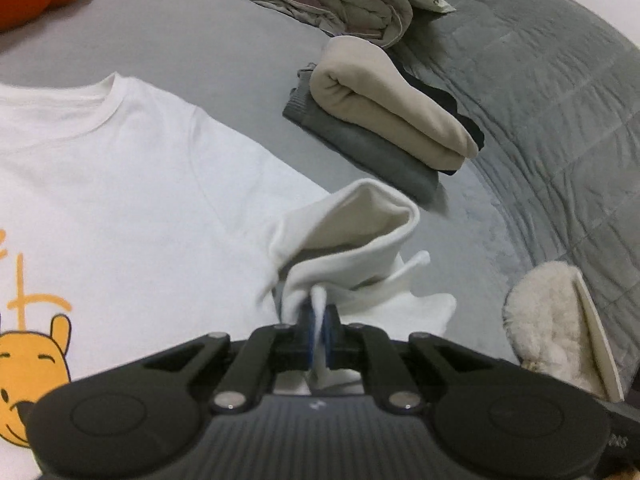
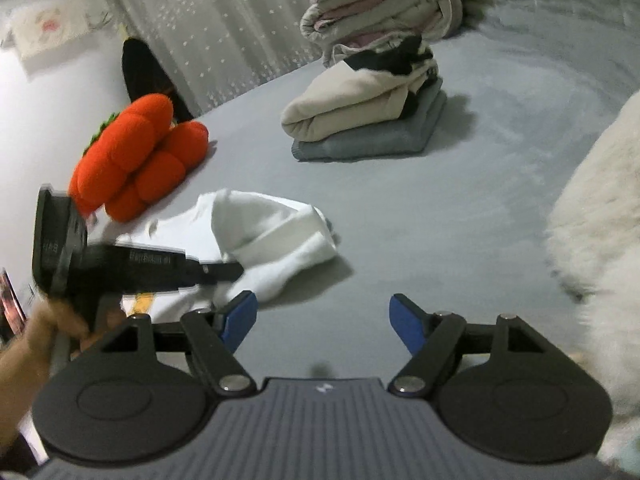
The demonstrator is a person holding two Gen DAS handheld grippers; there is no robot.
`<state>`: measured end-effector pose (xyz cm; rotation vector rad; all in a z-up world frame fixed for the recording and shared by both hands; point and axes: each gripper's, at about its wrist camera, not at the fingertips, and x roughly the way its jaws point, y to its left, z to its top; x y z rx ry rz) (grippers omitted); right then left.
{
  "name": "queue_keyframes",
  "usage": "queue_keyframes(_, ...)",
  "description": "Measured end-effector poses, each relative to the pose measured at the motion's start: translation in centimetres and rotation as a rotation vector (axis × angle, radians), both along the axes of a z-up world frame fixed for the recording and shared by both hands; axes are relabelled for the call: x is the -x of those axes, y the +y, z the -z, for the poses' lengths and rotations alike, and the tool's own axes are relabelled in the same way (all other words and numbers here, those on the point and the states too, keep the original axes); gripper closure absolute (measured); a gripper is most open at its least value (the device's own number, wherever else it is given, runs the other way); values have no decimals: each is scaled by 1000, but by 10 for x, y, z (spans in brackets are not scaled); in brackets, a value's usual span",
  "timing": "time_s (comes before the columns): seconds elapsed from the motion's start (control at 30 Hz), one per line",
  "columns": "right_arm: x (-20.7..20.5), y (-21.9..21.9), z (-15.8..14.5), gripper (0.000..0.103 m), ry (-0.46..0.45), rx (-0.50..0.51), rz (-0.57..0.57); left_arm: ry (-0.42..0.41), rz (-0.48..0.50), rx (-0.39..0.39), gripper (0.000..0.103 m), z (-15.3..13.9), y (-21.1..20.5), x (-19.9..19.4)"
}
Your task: Fold clothes
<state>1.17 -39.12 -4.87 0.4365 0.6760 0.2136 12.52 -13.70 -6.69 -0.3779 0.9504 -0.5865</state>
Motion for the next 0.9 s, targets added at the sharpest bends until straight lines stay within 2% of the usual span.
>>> queue_keyframes(0.1, -17, 8, 9, 26, 21, -88, 14, 19, -8, 40, 98, 4, 5, -2)
queue_keyframes(0.2, -31, 17, 19, 27, 40, -152, 47, 20, 4, 48, 98, 5, 6, -3)
queue_keyframes(0.27, -37, 23, 23, 27, 31, -166, 78, 25, 8, 52, 98, 5, 5, -6)
queue_keyframes(0.37, -43, 29, 23, 34, 4, -187, 121, 36, 11, 60, 98, 6, 6, -8)
queue_keyframes(0.43, -44, 29, 25, 48, -7, -194, 159, 37, 14, 60, 98, 5, 7, -9)
queue_keyframes(0.47, -43, 29, 27, 64, -7, -184, 182, 33, 18, 56, 98, 4, 7, -8)
queue_keyframes(0.5, -41, 28, 27, 84, -6, -170, 202, 29, 22, 52, 97, 3, 6, -7)
queue_keyframes(0.53, -39, 26, 28, 93, -4, -162, 218, 19, 29, 42, 96, 0, 6, -6)
queue_keyframes(0.63, -33, 23, 18, 94, -41, -154, 240, -27, 64, 20, 90, -12, 2, 0)
queue_keyframes(0.67, -30, 23, 12, 94, -65, -135, 248, -49, 71, 8, 85, -17, 0, 2)
queue_keyframes(0.77, -18, 21, -15, 94, -155, -29, 292, -118, 77, -19, 72, -29, -1, 6)
queue_keyframes(0.9, -2, 6, -47, 94, -272, 67, 352, -176, 76, -28, 67, -40, -1, 6)
